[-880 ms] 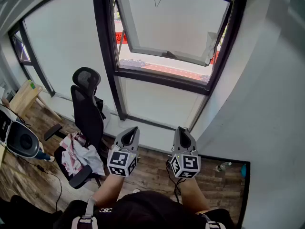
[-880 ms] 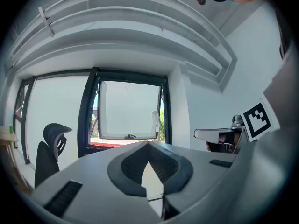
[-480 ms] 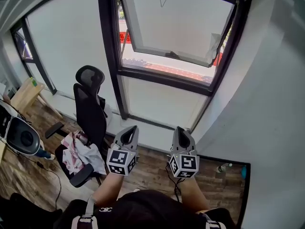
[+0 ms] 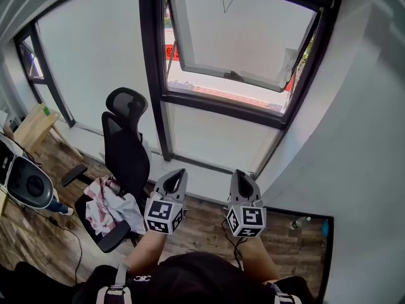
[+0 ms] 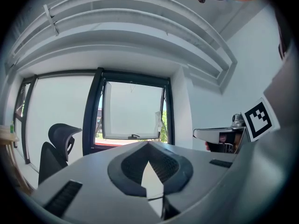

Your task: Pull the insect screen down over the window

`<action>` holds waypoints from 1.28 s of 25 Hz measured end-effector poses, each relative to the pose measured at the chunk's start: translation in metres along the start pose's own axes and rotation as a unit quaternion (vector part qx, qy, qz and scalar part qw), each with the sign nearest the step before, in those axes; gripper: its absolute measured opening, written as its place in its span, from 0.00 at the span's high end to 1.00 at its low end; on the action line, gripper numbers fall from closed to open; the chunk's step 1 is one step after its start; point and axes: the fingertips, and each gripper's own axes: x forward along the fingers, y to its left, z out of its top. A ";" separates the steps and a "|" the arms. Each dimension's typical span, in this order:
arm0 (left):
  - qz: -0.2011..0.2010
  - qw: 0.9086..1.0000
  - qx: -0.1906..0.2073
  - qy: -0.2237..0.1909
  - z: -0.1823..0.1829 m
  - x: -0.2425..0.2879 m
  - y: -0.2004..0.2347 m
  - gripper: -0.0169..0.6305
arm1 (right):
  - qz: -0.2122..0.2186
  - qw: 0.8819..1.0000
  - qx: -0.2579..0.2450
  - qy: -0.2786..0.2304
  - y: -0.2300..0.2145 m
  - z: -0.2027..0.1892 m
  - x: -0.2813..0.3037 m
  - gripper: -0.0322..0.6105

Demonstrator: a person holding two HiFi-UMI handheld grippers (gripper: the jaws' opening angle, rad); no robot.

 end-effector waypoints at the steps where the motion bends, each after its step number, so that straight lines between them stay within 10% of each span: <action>1: -0.004 1.000 0.001 -0.001 -0.001 -0.001 0.002 0.97 | -0.003 1.000 -0.003 0.000 0.004 -0.002 0.000 0.94; 16: -0.024 1.000 0.002 0.001 -0.017 0.017 0.034 0.97 | -0.019 0.999 -0.031 0.005 0.018 -0.021 0.028 0.94; 32: -0.017 1.000 0.015 -0.003 -0.015 0.173 0.081 0.97 | -0.015 0.999 -0.029 -0.019 -0.060 -0.021 0.167 0.94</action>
